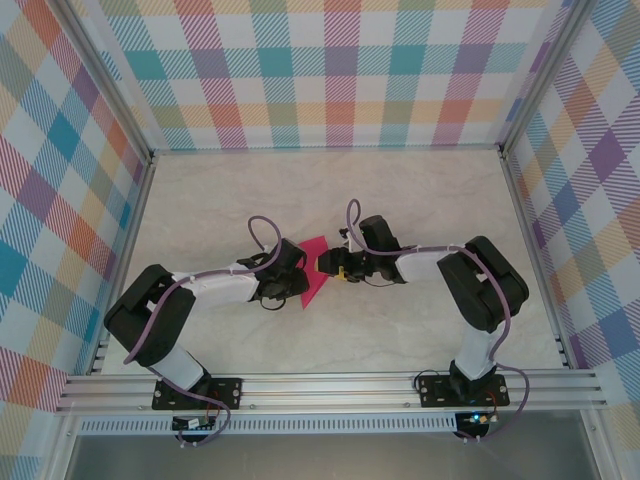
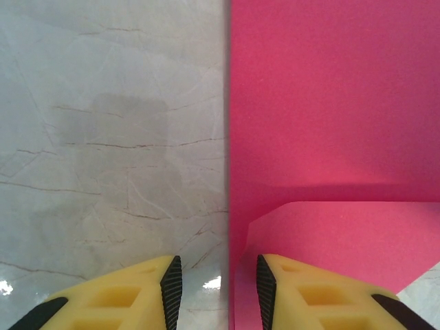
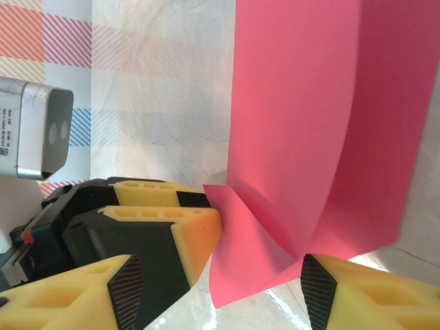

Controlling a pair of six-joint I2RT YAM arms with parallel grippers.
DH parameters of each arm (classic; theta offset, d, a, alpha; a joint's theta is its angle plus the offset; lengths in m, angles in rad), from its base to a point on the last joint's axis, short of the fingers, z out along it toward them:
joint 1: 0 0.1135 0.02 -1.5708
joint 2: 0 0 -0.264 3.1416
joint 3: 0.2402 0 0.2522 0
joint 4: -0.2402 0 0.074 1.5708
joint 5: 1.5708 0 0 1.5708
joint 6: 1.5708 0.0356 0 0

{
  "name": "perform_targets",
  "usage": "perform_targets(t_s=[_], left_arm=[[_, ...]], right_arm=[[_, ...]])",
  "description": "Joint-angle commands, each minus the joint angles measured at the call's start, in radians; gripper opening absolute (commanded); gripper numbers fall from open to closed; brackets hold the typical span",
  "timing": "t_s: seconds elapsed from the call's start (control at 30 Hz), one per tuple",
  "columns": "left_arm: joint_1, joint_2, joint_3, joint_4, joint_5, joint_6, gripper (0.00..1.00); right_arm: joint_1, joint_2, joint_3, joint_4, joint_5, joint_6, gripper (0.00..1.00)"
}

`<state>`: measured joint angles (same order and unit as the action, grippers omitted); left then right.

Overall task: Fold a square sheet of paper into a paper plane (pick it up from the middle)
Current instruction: Fourth fold the wing at the center of the table.

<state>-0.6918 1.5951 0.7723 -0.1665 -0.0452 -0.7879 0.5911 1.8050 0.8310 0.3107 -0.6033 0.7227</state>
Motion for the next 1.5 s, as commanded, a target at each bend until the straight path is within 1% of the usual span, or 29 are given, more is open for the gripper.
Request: perform_targets(t_s=[0.0, 0.1, 0.23, 0.43, 0.5, 0.63, 0.77, 0.87, 0.93, 1.07, 1.17, 1.23, 1.33, 1.4, 1.47], left_arm=[[0.006, 0.032, 0.027, 0.021, 0.020, 0.020, 0.37], [0.006, 0.030, 0.026, 0.018, 0.020, 0.021, 0.37], [0.008, 0.031, 0.027, 0.015, 0.014, 0.022, 0.36], [0.009, 0.009, 0.021, 0.002, -0.017, 0.009, 0.32], [0.010, -0.002, 0.020, -0.002, -0.022, 0.010, 0.31], [0.009, -0.036, 0.006, 0.007, -0.016, 0.020, 0.30], [0.005, -0.103, -0.031, 0.042, -0.001, 0.044, 0.33], [-0.001, -0.166, -0.068, 0.075, 0.001, 0.070, 0.40], [-0.007, -0.211, -0.093, 0.103, 0.006, 0.086, 0.46], [-0.023, -0.296, -0.142, 0.157, 0.008, 0.122, 0.56], [-0.045, -0.335, -0.177, 0.215, 0.008, 0.152, 0.61], [-0.065, -0.348, -0.199, 0.245, 0.003, 0.171, 0.62], [-0.103, -0.361, -0.223, 0.269, -0.039, 0.207, 0.64], [-0.124, -0.360, -0.244, 0.299, -0.059, 0.239, 0.64], [-0.156, -0.348, -0.267, 0.350, -0.064, 0.304, 0.64]], right_arm=[[0.007, -0.005, 0.008, 0.010, -0.005, 0.006, 0.64], [0.009, 0.021, 0.033, -0.028, 0.007, 0.009, 0.59], [0.022, 0.056, 0.072, -0.062, 0.013, 0.013, 0.47], [0.053, 0.096, 0.126, -0.131, 0.055, 0.014, 0.36], [0.058, 0.102, 0.135, -0.151, 0.077, 0.025, 0.30], [0.059, 0.095, 0.145, -0.202, 0.134, 0.067, 0.13], [0.064, 0.027, 0.132, -0.282, 0.220, 0.117, 0.04], [0.080, -0.055, 0.127, -0.370, 0.316, 0.136, 0.01], [0.091, -0.103, 0.122, -0.422, 0.379, 0.157, 0.00], [0.101, -0.174, 0.101, -0.498, 0.484, 0.219, 0.00], [0.101, -0.176, 0.095, -0.517, 0.513, 0.260, 0.00], [0.102, -0.167, 0.094, -0.517, 0.516, 0.281, 0.00], [0.112, -0.150, 0.109, -0.527, 0.514, 0.303, 0.00], [0.122, -0.133, 0.125, -0.535, 0.510, 0.310, 0.00], [0.128, -0.114, 0.142, -0.548, 0.509, 0.324, 0.00]])
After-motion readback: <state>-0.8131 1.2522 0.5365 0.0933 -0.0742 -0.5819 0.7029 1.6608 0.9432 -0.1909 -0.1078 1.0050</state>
